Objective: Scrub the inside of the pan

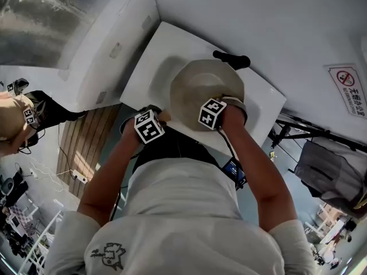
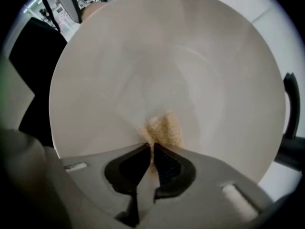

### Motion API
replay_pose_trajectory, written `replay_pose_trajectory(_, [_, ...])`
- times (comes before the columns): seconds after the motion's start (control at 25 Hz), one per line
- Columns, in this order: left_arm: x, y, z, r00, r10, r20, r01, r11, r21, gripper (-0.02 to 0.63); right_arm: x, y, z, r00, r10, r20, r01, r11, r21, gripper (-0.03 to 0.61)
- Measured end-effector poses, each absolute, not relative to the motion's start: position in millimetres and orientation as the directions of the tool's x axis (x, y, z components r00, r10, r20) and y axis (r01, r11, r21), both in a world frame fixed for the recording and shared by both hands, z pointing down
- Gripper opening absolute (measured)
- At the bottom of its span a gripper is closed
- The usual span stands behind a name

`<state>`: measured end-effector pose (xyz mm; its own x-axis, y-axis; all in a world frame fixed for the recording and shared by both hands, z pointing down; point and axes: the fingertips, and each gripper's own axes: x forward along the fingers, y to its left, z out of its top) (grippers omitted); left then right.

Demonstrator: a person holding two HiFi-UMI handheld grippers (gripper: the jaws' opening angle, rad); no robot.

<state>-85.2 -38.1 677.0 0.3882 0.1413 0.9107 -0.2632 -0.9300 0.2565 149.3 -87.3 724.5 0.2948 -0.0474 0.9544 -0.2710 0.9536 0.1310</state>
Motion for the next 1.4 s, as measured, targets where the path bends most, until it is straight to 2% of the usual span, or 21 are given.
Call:
replay_pose_trajectory(0.36, [-83.5, -44.7, 656.5, 0.402, 0.071, 0.913, -0.309, -0.928, 0.208, 0.202, 116.3, -102.8, 672.5, 0.085, -0.175, 0.981, -0.388, 0.901, 0.194, 0.023])
replay_pose_trajectory(0.56, [-75.1, -44.8, 639.2, 0.397, 0.035, 0.917, -0.31, -0.936, 0.17, 0.202, 115.4, -98.7, 655.2, 0.031, -0.211, 0.977, -0.422, 0.883, 0.204, 0.023])
replay_pose_trajectory(0.84, [-41.2, -38.4, 595.8, 0.476, -0.049, 0.878, -0.345, -0.929, 0.135, 0.202, 104.3, -93.7, 602.4, -0.145, -0.335, 0.931, -0.507, 0.833, 0.221, 0.023])
replay_pose_trajectory(1.04, [2.0, -32.4, 537.3, 0.644, -0.105, 0.758, -0.421, -0.876, 0.237, 0.202, 104.8, -85.7, 543.8, -0.326, -0.456, 0.828, -0.598, 0.778, 0.192, 0.023])
replay_pose_trajectory(1.2, [19.0, -27.4, 490.8, 0.718, -0.23, 0.657, -0.459, -0.866, 0.199, 0.202, 103.2, -66.8, 490.4, -0.458, -0.526, 0.717, -0.657, 0.743, 0.125, 0.023])
replay_pose_trajectory(1.4, [27.0, -2.3, 441.1, 0.766, -0.391, 0.51, -0.533, -0.83, 0.165, 0.202, 103.5, -35.1, 443.0, -0.548, -0.598, 0.585, -0.683, 0.724, 0.099, 0.023])
